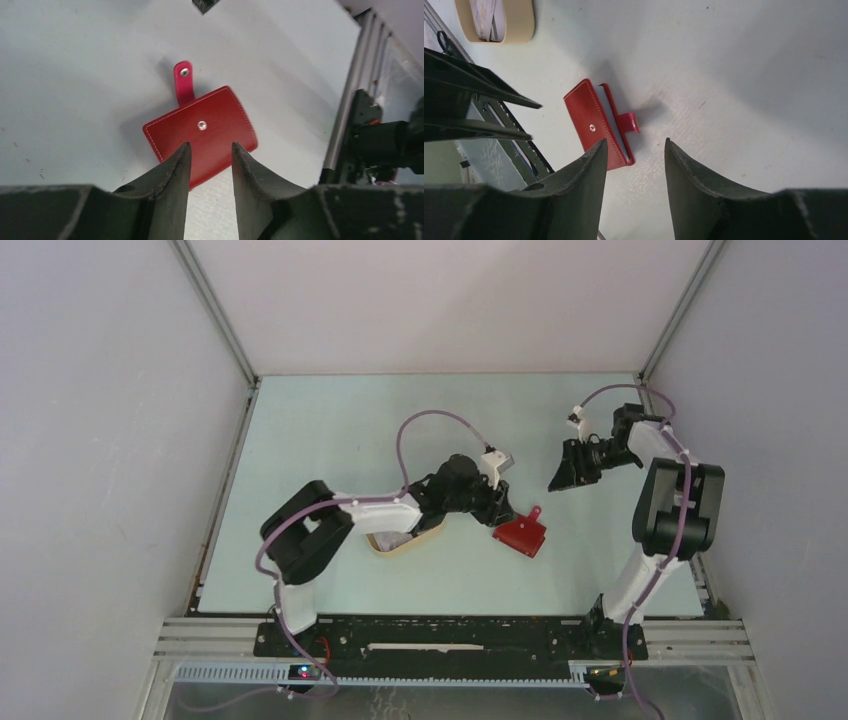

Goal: Put the credit cards into the card holder
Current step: Close the card holder at the center of the board.

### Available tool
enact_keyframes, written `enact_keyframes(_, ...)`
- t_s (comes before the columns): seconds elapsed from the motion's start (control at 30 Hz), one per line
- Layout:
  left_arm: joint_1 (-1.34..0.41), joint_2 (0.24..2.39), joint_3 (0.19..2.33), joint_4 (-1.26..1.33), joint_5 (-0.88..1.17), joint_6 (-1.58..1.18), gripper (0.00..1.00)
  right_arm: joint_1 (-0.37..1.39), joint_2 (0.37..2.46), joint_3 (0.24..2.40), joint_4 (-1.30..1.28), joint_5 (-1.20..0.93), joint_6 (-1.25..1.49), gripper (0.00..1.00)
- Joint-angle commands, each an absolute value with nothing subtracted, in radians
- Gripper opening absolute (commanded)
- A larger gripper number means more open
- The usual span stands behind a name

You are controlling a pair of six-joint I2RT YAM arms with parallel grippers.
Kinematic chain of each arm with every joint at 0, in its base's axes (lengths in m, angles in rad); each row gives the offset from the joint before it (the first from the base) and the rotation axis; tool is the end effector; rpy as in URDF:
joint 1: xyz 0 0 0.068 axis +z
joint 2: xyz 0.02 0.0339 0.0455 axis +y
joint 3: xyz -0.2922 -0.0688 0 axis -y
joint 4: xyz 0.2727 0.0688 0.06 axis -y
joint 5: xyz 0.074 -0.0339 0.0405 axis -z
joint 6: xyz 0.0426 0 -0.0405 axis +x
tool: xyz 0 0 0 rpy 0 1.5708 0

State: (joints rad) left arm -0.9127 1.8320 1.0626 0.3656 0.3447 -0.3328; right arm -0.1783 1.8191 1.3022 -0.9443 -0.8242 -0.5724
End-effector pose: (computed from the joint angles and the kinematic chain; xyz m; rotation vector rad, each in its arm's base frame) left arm 0.2565 -0.3553 0.2043 0.8404 1.9638 -1.1172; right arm 0.3695 -0.0348 0.2118 -0.5629 2.5050 0.9923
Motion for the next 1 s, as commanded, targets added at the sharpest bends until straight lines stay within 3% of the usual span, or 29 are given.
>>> enact_keyframes(0.0, -0.916, 1.943, 1.225, 0.162, 0.333, -0.304, 0.4, -0.159, 1.897, 1.389, -1.037, -0.846, -0.613, 0.53)
enact_keyframes(0.23, -0.913, 2.072, 1.36, 0.082, 0.334, -0.275, 0.37, -0.12, 1.973, 1.411, -1.046, -0.795, -0.616, 0.46)
enact_keyframes(0.5, -0.913, 2.088, 1.347, 0.08, 0.336, -0.273, 0.35, -0.097, 2.038, 1.427, -1.08, -0.788, -0.632, 0.33)
enact_keyframes(0.97, -0.913, 2.085, 1.342, 0.083, 0.341, -0.272, 0.34, -0.086, 2.059, 1.425, -1.094, -0.767, -0.644, 0.29)
